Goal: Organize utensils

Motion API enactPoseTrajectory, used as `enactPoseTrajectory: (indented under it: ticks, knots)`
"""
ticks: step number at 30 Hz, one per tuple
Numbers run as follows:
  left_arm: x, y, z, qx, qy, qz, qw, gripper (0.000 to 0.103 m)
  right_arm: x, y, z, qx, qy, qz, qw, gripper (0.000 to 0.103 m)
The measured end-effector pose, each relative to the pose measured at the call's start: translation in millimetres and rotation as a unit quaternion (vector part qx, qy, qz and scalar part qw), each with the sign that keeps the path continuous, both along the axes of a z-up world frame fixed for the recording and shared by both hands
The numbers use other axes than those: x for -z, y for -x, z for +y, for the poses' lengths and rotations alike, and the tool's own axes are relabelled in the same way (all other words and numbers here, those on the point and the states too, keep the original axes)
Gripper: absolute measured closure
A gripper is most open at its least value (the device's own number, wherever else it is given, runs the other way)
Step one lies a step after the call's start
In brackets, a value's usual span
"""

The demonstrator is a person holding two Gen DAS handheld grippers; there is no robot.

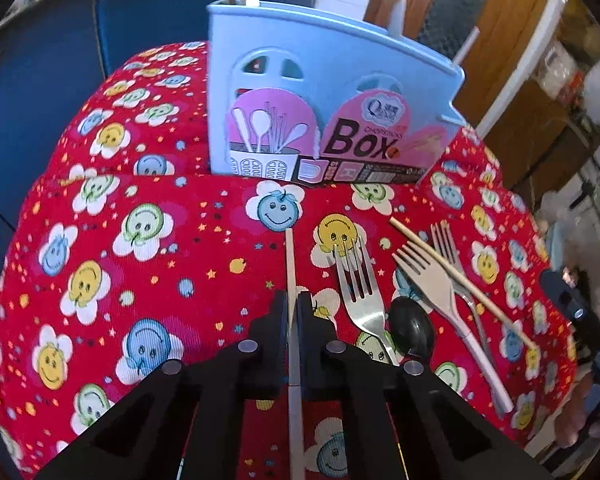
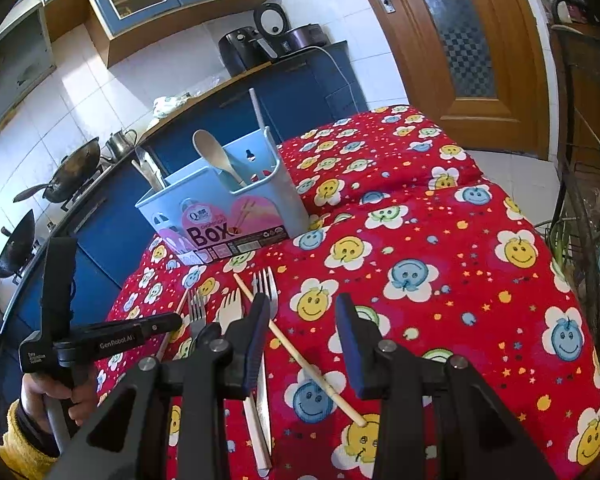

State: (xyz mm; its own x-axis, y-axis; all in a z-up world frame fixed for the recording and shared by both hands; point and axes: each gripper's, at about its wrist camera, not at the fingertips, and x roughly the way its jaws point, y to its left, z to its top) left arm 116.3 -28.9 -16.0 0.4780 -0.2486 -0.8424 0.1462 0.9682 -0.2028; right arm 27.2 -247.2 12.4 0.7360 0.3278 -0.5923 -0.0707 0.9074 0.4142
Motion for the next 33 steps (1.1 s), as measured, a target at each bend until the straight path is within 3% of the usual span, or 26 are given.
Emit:
enactPoseTrajectory:
  ticks: [8, 18, 26, 33]
  knots:
    - [-8, 19, 23, -0.017, 0.051, -0.041, 0.9977, 0.099, -3, -9, 20, -0.034, 0.035, 0.019, 0.999, 0.066]
    - [-36, 41, 42, -0.026, 0.050, -0.125, 0.9905, 0.099, 2, -29, 60, -0.104, 0.062, 0.066, 0.990, 0.066]
    - [-44, 47, 55, -0.039, 0.071, -0.158, 0.9841, 0.099, 19, -51, 79, -0.128, 0.084, 0.111, 0.982, 0.076]
    - [-42, 47, 65, -0.052, 0.082, -0.161, 0.9821, 0.099, 22, -58, 89, -0.132, 0.095, 0.118, 0.980, 0.077]
